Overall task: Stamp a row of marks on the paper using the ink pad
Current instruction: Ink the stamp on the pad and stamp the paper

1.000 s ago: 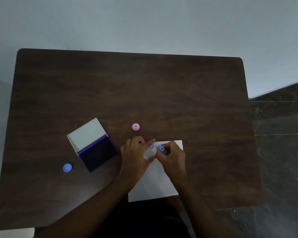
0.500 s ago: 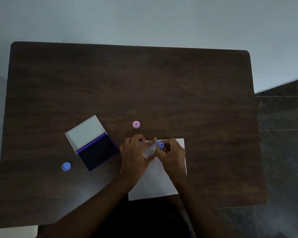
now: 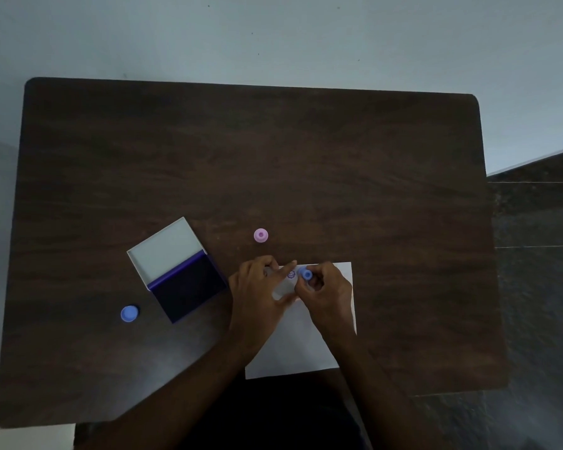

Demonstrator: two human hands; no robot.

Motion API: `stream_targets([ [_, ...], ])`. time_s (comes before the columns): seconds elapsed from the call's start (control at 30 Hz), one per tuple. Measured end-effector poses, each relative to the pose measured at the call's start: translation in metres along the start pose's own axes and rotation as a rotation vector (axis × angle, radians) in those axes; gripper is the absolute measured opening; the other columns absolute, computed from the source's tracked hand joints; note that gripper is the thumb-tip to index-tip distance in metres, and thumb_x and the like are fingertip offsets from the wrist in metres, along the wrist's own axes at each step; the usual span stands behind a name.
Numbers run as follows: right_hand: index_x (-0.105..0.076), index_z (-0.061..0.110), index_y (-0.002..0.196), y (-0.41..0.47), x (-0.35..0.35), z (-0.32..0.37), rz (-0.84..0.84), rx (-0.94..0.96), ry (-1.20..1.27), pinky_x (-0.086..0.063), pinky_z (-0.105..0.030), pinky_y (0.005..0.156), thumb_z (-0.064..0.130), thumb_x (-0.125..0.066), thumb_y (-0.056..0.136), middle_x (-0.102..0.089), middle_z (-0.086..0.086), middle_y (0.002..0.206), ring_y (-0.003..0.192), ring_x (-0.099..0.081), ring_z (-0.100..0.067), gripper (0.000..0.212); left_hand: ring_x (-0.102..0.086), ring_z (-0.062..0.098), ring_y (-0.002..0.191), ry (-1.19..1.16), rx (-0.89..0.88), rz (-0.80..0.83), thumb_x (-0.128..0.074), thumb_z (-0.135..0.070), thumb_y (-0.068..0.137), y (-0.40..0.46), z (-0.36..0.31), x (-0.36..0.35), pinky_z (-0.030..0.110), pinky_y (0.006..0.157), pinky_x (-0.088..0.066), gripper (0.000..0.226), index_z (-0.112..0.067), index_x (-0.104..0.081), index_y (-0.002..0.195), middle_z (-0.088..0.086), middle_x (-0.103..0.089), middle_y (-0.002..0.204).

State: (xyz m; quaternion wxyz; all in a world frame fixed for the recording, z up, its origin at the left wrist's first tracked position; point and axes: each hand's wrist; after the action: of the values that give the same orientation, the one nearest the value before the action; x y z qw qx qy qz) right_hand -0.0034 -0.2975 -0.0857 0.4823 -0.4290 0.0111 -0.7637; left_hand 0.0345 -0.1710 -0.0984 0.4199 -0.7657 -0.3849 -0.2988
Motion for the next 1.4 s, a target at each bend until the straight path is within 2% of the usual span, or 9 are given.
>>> stream_targets([
  [0.1,-0.063,0.008,0.094,0.002,-0.002,0.001,0.042,-0.037,-0.042,-0.034,-0.002,0.064,0.024,-0.074,0.080,-0.070,-0.007,0.095,0.071,-0.052,-0.005,0.025,-0.043,0.017,0.124,0.000,0.007,0.015,-0.068,-0.056,0.075,0.001,0.001,-0.001,0.030,0.102,-0.031,0.057,-0.029,-0.058,0.124,-0.002,-0.052,0.134],
  [0.37,-0.057,0.011,0.095,0.009,-0.002,0.018,0.157,-0.104,-0.244,-0.037,-0.019,0.072,0.027,-0.065,0.086,-0.064,-0.005,0.095,0.078,-0.051,-0.008,0.020,-0.043,0.021,0.126,0.007,-0.013,0.009,-0.072,-0.052,0.073,0.001,0.005,-0.002,0.036,0.103,-0.032,0.058,-0.028,-0.059,0.124,0.000,-0.052,0.136],
  [0.5,-0.058,0.010,0.097,0.007,-0.001,0.023,0.144,-0.094,-0.286,-0.038,-0.019,0.074,0.026,-0.065,0.086,-0.065,-0.006,0.098,0.081,-0.050,-0.009,0.021,-0.042,0.021,0.126,0.030,-0.031,-0.003,-0.071,-0.054,0.073,-0.001,0.007,-0.003,0.035,0.103,-0.032,0.058,-0.031,-0.058,0.124,-0.002,-0.050,0.137],
  [0.63,-0.052,0.017,0.086,0.007,-0.001,0.030,0.157,-0.116,-0.277,-0.038,-0.020,0.071,0.024,-0.064,0.088,-0.066,-0.007,0.097,0.077,-0.051,-0.009,0.014,-0.050,0.027,0.120,0.042,-0.042,-0.007,-0.075,-0.052,0.069,0.000,0.010,-0.005,0.040,0.098,-0.038,0.058,-0.027,-0.062,0.120,0.004,-0.057,0.130],
  [0.83,-0.060,0.005,0.092,0.004,-0.001,0.037,0.107,-0.057,-0.320,-0.041,-0.023,0.069,0.021,-0.058,0.090,-0.068,-0.011,0.096,0.077,-0.053,-0.013,0.016,-0.044,0.020,0.122,0.083,-0.071,-0.040,-0.069,-0.057,0.072,-0.002,0.011,-0.003,0.031,0.098,-0.032,0.060,-0.033,-0.057,0.125,-0.003,-0.051,0.134],
  [0.97,-0.059,0.007,0.098,0.004,-0.003,0.039,0.109,-0.025,-0.356,-0.048,-0.027,0.080,0.024,-0.061,0.088,-0.067,-0.010,0.102,0.094,-0.061,-0.021,0.020,-0.040,0.020,0.127,0.038,-0.051,0.003,-0.068,-0.054,0.074,-0.001,0.012,-0.004,0.031,0.104,-0.028,0.062,-0.029,-0.054,0.129,-0.002,-0.048,0.139],
  [1.1,-0.059,0.007,0.102,0.004,-0.005,0.040,0.100,-0.029,-0.365,-0.047,-0.027,0.084,0.026,-0.059,0.090,-0.067,-0.010,0.105,0.098,-0.060,-0.021,0.022,-0.037,0.019,0.130,0.020,-0.045,0.026,-0.065,-0.054,0.077,-0.001,0.016,-0.009,0.032,0.107,-0.025,0.062,-0.029,-0.050,0.132,-0.003,-0.044,0.142],
  [1.27,-0.059,0.009,0.104,0.004,-0.009,0.038,0.072,-0.039,-0.361,-0.050,-0.031,0.086,0.029,-0.058,0.091,-0.066,-0.009,0.108,0.101,-0.060,-0.022,0.024,-0.040,0.021,0.130,0.042,-0.088,0.038,-0.060,-0.052,0.080,-0.001,0.015,-0.010,0.036,0.108,-0.028,0.061,-0.027,-0.048,0.134,0.000,-0.046,0.141],
  [1.4,-0.059,0.009,0.105,0.004,-0.008,0.039,0.080,-0.041,-0.378,-0.051,-0.031,0.086,0.030,-0.058,0.091,-0.066,-0.009,0.108,0.101,-0.061,-0.022,0.026,-0.049,0.026,0.122,0.074,-0.138,-0.029,-0.073,-0.043,0.075,-0.005,0.007,-0.003,0.041,0.100,-0.038,0.060,-0.030,-0.050,0.129,0.003,-0.054,0.133],
])
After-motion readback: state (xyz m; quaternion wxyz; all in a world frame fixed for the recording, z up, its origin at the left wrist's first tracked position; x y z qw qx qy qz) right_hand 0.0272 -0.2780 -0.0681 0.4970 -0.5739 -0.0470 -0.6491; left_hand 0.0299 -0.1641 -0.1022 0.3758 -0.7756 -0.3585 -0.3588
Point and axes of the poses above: each hand's wrist, its own y-axis towards the middle knuckle, its own x-axis out of the back of the hand, z = x × y
